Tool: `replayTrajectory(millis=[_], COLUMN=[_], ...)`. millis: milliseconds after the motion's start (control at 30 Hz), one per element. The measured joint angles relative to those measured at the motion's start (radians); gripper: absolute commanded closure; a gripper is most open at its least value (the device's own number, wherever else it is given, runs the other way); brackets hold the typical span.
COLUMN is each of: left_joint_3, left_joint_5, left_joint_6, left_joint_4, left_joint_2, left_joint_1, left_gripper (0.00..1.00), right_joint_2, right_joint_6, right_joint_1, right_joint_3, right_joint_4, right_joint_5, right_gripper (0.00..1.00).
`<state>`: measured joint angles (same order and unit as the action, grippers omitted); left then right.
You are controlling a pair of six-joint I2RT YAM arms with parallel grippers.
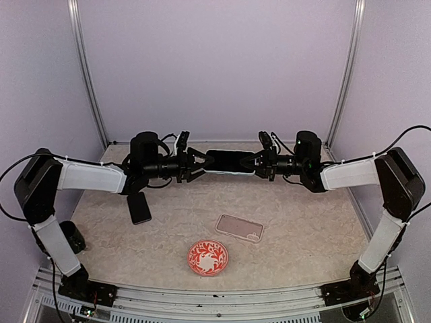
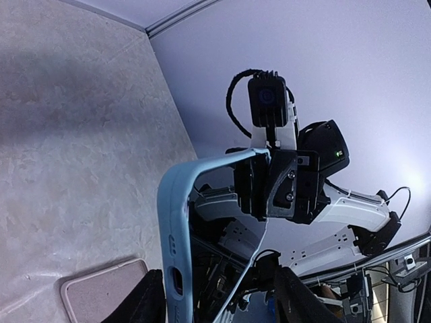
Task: Put the phone into the phone case
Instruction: Press the phone at the bottom left corner of the phone case.
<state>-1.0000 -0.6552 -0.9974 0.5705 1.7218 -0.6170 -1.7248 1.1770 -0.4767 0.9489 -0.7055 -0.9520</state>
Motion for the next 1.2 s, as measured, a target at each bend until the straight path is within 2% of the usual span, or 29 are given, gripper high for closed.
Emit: replayTrajectory(millis=[167,233,400,533,567,600,667,733,1033,1100,1133,1200], left_joint_3=[0.000,0.000,0.000,-0.002,-0.004,-0.006,-0.013,-0.026,-0.061,-0.061,-0.061,-0.062], left_joint_5=[-0.006,-0.005,-0.001,0.012,0.016,0.021,0.030,0.051,0.163,0.195,0.207,0.248], left_joint_6=[-0.014,-0.020,-0.019,-0.004,0.004,0.010,0.024,0.047,0.144,0.178,0.202,0.253], left_joint_4=[0.011,0.011,0.005,-0.027,-0.040,-0.050,-0.074,-0.109,-0.277,-0.316,-0.331,-0.375], left_joint_2=[0.010,0.014,0.019,0.019,0.019,0.019,0.019,0.019,0.014,0.001,-0.007,-0.034], left_joint_1=[-0.008,-0.007,-0.005,-0.006,-0.006,-0.006,-0.007,-0.011,-0.025,-0.025,-0.025,-0.024], left_gripper=[0.68,0.80,1.00,1.00,0.98,0.90,0.67,0.54,0.16,0.05,0.02,0.01], right_joint_2=[-0.005,-0.005,-0.005,0.001,0.002,0.002,0.002,0.003,0.003,0.003,0.003,0.003], right_joint_6=[0.000,-0.004,-0.043,-0.101,-0.117,-0.131,-0.157,-0.182,-0.256,-0.266,-0.270,-0.276], right_joint_1=[0.000,0.000,0.000,0.000,0.000,0.000,-0.001,-0.006,-0.017,-0.017,-0.017,-0.017], right_joint_3=[0.000,0.000,0.001,0.016,0.022,0.027,0.037,0.046,0.054,0.054,0.054,0.054], right_joint_4=[-0.006,-0.008,0.016,0.084,0.107,0.124,0.156,0.172,0.268,0.281,0.288,0.300], right_joint_5=[0.002,0.003,0.006,0.013,0.016,0.018,0.023,0.029,0.092,0.095,0.095,0.095], right_gripper=[1.00,1.00,1.00,1.00,1.00,1.00,1.00,1.00,1.00,1.00,1.00,1.00])
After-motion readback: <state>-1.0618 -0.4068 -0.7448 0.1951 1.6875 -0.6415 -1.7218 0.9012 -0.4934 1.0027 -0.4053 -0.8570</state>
